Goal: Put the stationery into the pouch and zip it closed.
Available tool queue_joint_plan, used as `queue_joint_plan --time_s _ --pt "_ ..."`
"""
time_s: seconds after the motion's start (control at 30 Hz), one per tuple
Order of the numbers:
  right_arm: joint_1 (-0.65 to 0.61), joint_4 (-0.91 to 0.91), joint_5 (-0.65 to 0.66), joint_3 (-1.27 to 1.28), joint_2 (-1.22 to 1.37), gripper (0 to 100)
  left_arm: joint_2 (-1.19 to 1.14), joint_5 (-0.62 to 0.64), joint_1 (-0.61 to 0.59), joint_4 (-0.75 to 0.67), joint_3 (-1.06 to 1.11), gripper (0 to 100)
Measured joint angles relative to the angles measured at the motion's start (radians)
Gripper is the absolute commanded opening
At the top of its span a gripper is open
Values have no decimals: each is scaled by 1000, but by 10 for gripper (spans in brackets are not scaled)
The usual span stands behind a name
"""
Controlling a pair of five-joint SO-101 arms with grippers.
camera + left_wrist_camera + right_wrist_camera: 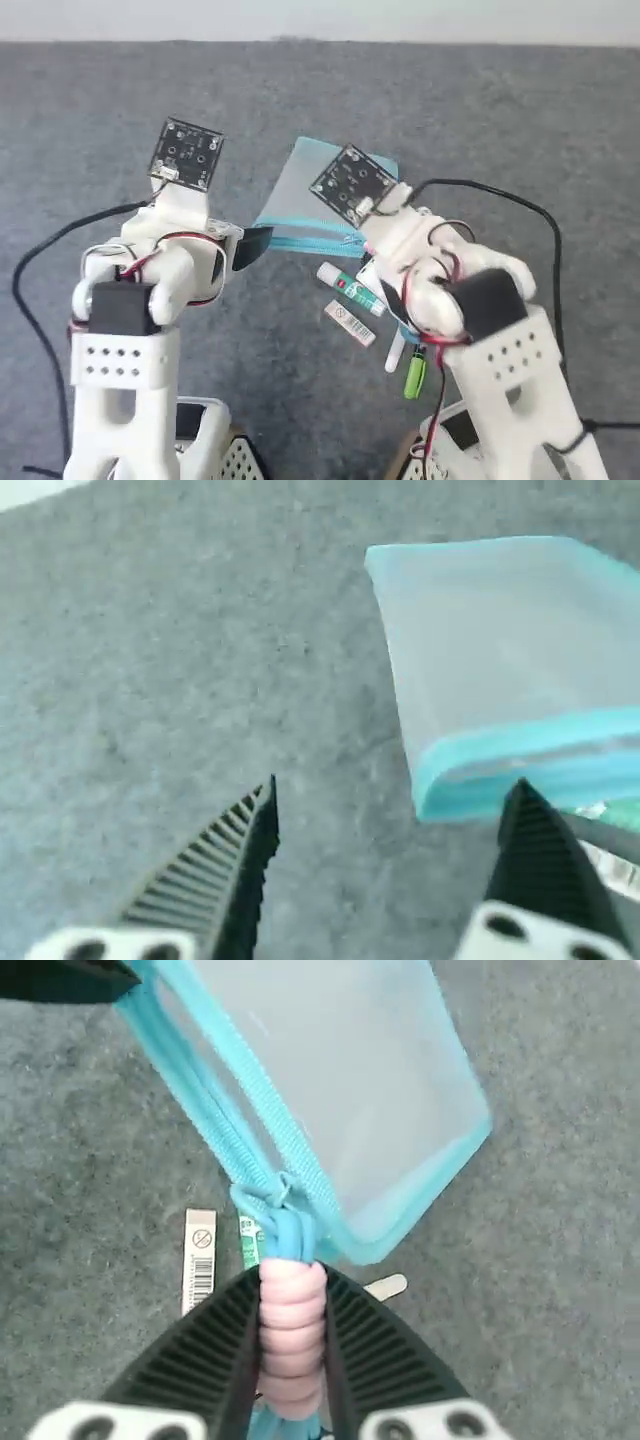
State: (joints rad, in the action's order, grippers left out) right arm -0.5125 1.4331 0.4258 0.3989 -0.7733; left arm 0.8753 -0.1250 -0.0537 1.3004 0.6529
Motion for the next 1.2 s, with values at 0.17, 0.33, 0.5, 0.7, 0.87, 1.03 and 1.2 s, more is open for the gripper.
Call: queue_joint_plan --time_s 0.17,0.33,0.5,0.7,0.87,1.03,1.2 --pt "0 0 3 0 -38 6 0 6 -3 -87 104 334" --pt "0 11 3 0 -40 7 0 9 -3 -180 160 320" --pt "-5 68 3 -5 -40 7 0 69 9 -311 249 194" --pt "-52 91 3 -5 -40 12 0 86 80 -408 321 86" --pt "-121 91 3 3 -46 166 0 203 107 -427 324 17" --pt "-281 91 3 43 -58 325 0 270 114 -454 324 14" --pt "-425 91 3 43 -83 347 0 299 112 -454 324 14"
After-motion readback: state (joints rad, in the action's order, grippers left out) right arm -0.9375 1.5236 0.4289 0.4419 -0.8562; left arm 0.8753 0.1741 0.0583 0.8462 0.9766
